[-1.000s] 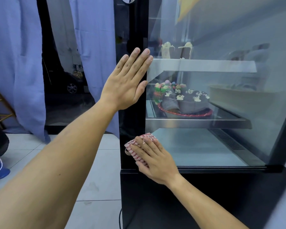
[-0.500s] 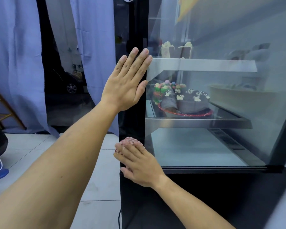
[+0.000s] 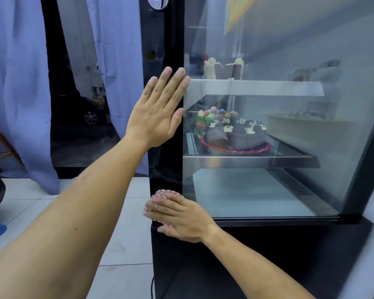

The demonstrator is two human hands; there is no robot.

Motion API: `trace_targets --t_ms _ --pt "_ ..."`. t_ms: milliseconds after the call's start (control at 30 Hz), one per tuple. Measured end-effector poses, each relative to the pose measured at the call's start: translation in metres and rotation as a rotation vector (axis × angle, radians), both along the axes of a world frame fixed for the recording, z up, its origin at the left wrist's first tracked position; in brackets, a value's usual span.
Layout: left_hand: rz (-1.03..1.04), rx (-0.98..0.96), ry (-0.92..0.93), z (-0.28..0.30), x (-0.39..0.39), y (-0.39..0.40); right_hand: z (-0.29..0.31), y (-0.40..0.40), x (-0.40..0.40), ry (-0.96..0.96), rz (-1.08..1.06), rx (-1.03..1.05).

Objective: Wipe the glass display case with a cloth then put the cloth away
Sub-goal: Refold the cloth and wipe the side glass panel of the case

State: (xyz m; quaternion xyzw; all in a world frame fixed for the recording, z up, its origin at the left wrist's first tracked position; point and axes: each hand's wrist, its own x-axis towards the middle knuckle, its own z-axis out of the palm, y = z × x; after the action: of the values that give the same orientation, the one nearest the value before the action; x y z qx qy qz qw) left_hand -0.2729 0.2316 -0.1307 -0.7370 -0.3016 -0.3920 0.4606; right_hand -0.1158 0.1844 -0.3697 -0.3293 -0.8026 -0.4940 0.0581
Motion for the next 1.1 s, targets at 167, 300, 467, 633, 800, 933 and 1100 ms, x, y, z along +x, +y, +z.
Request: trace_targets --t_ms 167,300,467,633,800,933,1100 --pt "-0.02 0.003 -0.001 0.0 -0.001 0.002 0.035 0.01 0.0 0.228 0.106 0.125" --pt "-0.037 -0.028 -0.035 -0.004 0.004 0.003 0.003 -0.004 0.056 0.661 -0.074 0.233" --pt "-0.045 -0.098 -0.263 -0.037 0.033 -0.007 -0.047 -0.014 0.033 0.735 -0.119 0.107" --pt "-0.043 -0.106 -0.305 -0.047 0.035 -0.002 0.045 -0.003 0.067 0.684 -0.025 0.263" --pt "-0.057 -0.121 -0.342 -0.06 0.039 -0.003 0.001 -0.028 0.125 1.347 -0.251 0.308" --pt "-0.039 -0.153 -0.34 -0.097 0.045 -0.005 -0.042 -0.029 0.06 1.355 -0.265 0.193" --pt "-0.035 -0.148 -0.34 -0.097 0.043 -0.001 0.026 -0.01 0.073 0.734 -0.04 0.23"
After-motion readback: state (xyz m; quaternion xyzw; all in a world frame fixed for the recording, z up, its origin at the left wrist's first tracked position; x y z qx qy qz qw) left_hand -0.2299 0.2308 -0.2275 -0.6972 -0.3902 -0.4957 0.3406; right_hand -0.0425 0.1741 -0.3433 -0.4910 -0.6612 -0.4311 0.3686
